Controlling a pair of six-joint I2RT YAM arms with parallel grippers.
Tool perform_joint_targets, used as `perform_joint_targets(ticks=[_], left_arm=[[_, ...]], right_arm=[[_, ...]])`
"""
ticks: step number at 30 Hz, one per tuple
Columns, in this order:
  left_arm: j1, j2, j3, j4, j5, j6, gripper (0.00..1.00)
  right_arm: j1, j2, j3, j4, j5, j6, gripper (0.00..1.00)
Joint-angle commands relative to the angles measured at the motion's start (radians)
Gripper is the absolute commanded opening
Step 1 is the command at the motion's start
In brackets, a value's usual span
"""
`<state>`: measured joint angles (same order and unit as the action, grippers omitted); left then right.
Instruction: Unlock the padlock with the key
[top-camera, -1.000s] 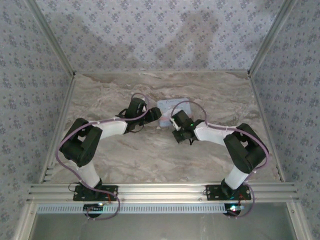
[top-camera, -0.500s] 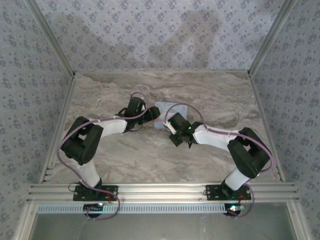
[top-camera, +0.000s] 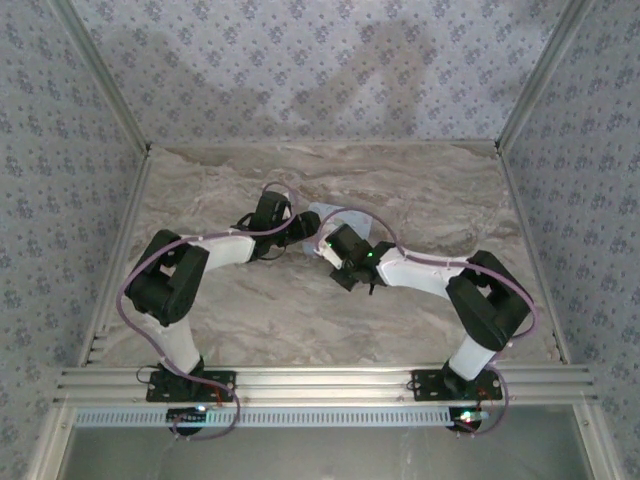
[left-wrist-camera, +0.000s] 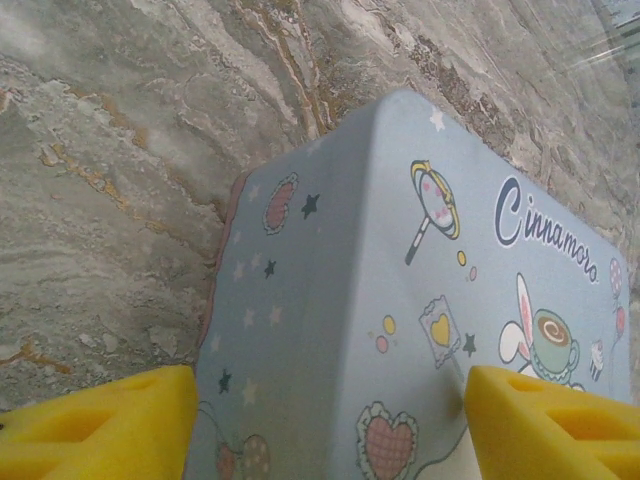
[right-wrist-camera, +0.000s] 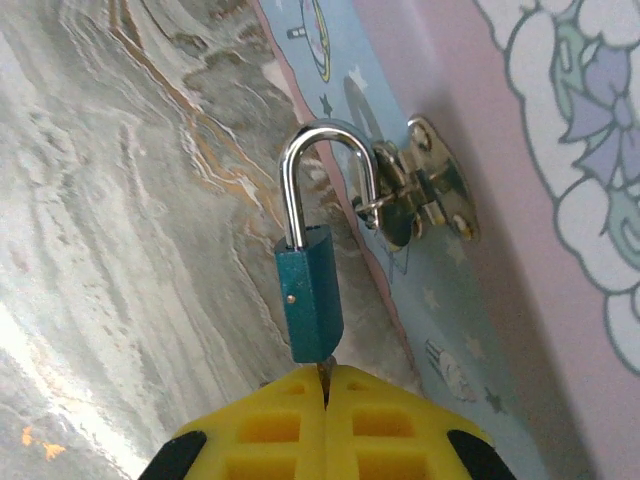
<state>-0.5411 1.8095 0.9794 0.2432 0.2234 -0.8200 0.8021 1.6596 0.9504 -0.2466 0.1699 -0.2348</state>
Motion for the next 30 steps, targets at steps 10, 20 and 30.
perform_joint_targets(ticks=[10, 20, 30], left_arm=[[0.003, -0.021, -0.001, 0.010, 0.006, -0.003, 0.71], [0.021, -0.201, -0.089, -0.051, -0.068, 0.031, 0.71], [0.023, -0.478, -0.232, -0.150, -0.142, 0.045, 0.72]], right_arm=[[0.025, -0.020, 0.027, 0.065, 0.029, -0.043, 0.00], [0.074, -0.205, -0.083, 0.067, 0.046, 0.052, 0.00], [0.058, -0.452, -0.152, -0.031, 0.088, 0.242, 0.00]])
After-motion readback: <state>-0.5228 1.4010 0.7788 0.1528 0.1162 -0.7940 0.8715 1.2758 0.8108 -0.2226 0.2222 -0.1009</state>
